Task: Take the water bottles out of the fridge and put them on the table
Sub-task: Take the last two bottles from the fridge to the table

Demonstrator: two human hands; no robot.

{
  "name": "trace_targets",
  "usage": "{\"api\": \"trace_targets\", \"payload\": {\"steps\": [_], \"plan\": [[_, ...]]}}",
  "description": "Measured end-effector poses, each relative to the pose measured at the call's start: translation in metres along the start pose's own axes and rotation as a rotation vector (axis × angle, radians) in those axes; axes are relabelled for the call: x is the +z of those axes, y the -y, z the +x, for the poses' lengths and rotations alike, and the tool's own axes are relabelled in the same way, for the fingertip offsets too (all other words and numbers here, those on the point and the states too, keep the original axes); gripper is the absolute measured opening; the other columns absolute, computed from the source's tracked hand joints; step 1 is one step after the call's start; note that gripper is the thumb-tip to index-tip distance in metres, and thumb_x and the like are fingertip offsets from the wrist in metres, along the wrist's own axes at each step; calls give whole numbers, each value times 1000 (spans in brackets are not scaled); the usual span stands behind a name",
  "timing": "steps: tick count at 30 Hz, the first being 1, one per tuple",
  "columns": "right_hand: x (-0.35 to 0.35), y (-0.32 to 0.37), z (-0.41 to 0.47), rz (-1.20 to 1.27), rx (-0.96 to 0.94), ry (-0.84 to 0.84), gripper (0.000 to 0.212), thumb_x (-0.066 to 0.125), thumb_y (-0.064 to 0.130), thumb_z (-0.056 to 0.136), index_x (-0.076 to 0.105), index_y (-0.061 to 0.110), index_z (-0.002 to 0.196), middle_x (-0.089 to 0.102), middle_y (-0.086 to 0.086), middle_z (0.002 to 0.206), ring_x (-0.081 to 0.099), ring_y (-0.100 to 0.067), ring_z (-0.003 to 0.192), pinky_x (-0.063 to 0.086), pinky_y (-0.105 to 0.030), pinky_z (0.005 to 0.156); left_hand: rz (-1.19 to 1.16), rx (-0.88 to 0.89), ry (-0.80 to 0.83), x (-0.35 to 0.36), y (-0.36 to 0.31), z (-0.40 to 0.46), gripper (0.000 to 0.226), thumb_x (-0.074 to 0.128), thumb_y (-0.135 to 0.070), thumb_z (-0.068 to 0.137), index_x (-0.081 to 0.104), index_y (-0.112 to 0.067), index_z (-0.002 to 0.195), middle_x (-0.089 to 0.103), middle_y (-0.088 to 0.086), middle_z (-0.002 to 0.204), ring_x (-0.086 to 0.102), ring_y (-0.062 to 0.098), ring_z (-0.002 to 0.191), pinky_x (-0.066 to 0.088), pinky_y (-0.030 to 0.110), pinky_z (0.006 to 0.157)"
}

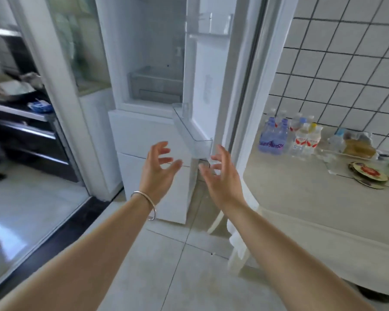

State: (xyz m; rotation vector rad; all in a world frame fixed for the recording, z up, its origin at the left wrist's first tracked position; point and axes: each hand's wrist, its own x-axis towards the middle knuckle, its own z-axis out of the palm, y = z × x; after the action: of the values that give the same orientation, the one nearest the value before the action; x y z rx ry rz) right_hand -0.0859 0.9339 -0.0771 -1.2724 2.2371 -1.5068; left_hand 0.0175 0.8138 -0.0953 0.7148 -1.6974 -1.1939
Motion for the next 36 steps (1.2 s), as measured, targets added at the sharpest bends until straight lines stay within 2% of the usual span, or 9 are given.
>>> {"api": "trace_targets", "payload": {"steps": [3,6,12,16,23,28,31,34,36], "plan": [[32,18,27,-5,-21,60,66,50,50,88,20,35,144,44,7,138,49,-15,120,43,-45,101,18,18,-59,-34,6,28,49,68,-9,83,45,-15,126,52,2,114,58,12,90,44,15,75],[71,24,61,21,11,111,66,49,51,89,18,34,144,43,6,139,48,-16,120,40,-37,97,9,-10,-88,-58,21,58,48,66,-12,84,44,-18,127,50,1,115,57,8,90,47,21,78],[147,31,161,66,27,89,63,47,49,90,21,30,144,42,4,140,47,-17,122,41,-46,102,61,-18,-104,-90,59,154,48,65,-18,87,43,-22,129,51,-1,118,57,2,89,46,15,72],[184,35,246,70,10,72,63,48,46,90,23,26,145,42,1,141,47,-17,123,39,-36,99,50,-19,-105,-96,80,241,45,64,-19,87,43,-22,127,52,2,118,58,4,89,47,17,72],[235,35,378,88,49,37,58,48,43,90,30,22,142,44,0,138,47,-18,121,38,-35,97,-19,-36,-89,-94,115,368,37,63,-17,88,44,-29,117,54,-2,110,58,7,87,50,23,75],[282,19,454,88,52,-3,53,51,37,90,35,21,138,46,-1,133,50,-18,116,40,-33,94,-54,-41,-138,-98,161,453,33,63,-13,87,48,-26,114,58,0,107,59,12,84,48,18,66],[311,10,509,93,87,-47,53,52,35,91,36,18,138,47,-4,134,49,-20,120,39,-35,99,-71,-29,-101,-99,186,516,33,62,-10,87,48,-27,113,57,-2,102,57,9,81,48,12,62],[339,2,564,81,115,-100,53,53,35,91,35,19,138,47,-4,134,51,-20,117,37,-30,94,-88,3,-26,-96,203,588,34,63,-9,85,50,-26,112,57,-6,98,55,10,77,47,12,63],[350,1,602,62,136,-159,53,55,34,91,36,17,138,48,-5,133,53,-21,114,37,-28,91,-87,14,43,-90,211,636,34,65,-11,82,51,-26,110,58,-12,93,56,2,73,46,10,61]]}}
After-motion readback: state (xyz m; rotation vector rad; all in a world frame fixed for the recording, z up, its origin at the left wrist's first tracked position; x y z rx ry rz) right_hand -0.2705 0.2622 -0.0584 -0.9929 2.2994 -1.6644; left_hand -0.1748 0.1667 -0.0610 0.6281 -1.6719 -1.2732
